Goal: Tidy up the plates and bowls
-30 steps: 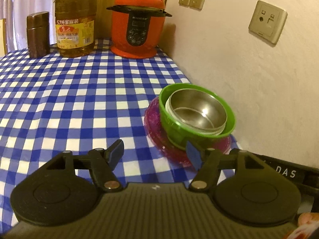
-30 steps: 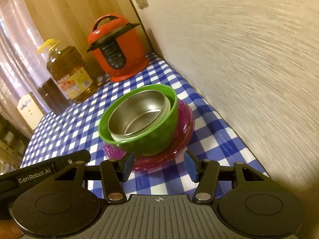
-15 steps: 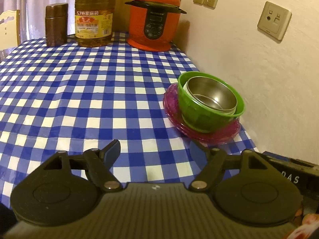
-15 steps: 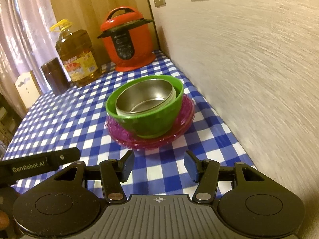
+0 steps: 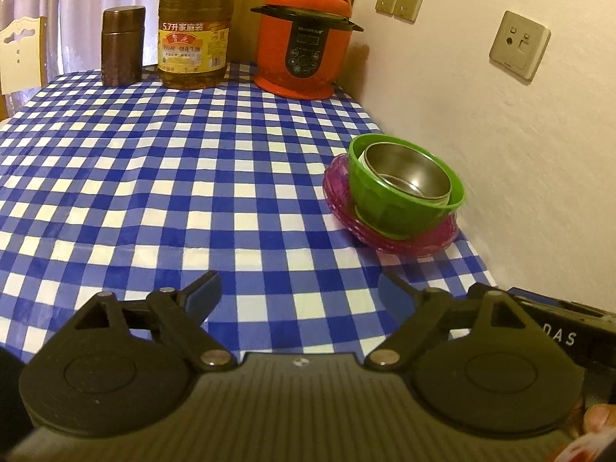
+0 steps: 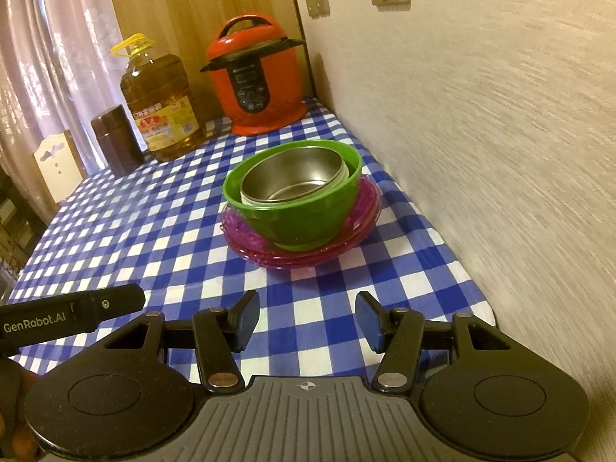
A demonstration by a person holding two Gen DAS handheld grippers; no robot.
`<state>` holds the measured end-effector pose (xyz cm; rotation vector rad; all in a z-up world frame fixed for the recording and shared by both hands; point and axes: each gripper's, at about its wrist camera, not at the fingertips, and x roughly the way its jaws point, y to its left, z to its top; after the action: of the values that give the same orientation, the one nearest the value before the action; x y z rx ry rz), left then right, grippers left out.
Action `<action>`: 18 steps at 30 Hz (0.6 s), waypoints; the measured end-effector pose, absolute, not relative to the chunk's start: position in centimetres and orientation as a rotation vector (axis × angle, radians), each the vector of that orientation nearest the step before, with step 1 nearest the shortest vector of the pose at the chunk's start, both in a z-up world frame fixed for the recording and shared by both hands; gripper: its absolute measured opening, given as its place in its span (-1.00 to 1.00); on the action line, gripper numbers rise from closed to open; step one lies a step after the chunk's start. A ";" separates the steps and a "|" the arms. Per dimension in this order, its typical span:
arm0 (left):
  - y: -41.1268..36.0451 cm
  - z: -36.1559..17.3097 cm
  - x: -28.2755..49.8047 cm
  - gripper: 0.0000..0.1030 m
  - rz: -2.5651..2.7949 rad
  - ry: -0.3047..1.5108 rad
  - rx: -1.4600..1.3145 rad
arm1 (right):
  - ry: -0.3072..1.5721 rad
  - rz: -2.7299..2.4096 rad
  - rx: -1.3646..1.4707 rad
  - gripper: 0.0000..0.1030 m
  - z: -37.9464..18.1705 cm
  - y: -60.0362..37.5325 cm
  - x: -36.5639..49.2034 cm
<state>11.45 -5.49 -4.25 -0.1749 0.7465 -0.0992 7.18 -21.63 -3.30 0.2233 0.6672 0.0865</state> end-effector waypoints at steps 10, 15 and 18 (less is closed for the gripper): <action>-6.0 -4.5 9.6 0.69 -0.075 0.741 -0.117 | 0.664 0.100 0.191 0.08 -3.1 -21.1 5.2; -5.9 -4.6 8.9 0.70 -0.079 0.736 -0.109 | 0.664 0.101 0.169 0.08 -3.3 -20.9 4.6; -5.8 -4.7 8.5 0.70 -0.080 0.740 -0.105 | 0.669 0.098 0.157 0.08 -3.3 -20.9 4.4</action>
<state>8.55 -5.84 -4.71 -0.1048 0.7400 -0.0798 4.35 -20.92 -3.33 0.1570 0.6689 0.0976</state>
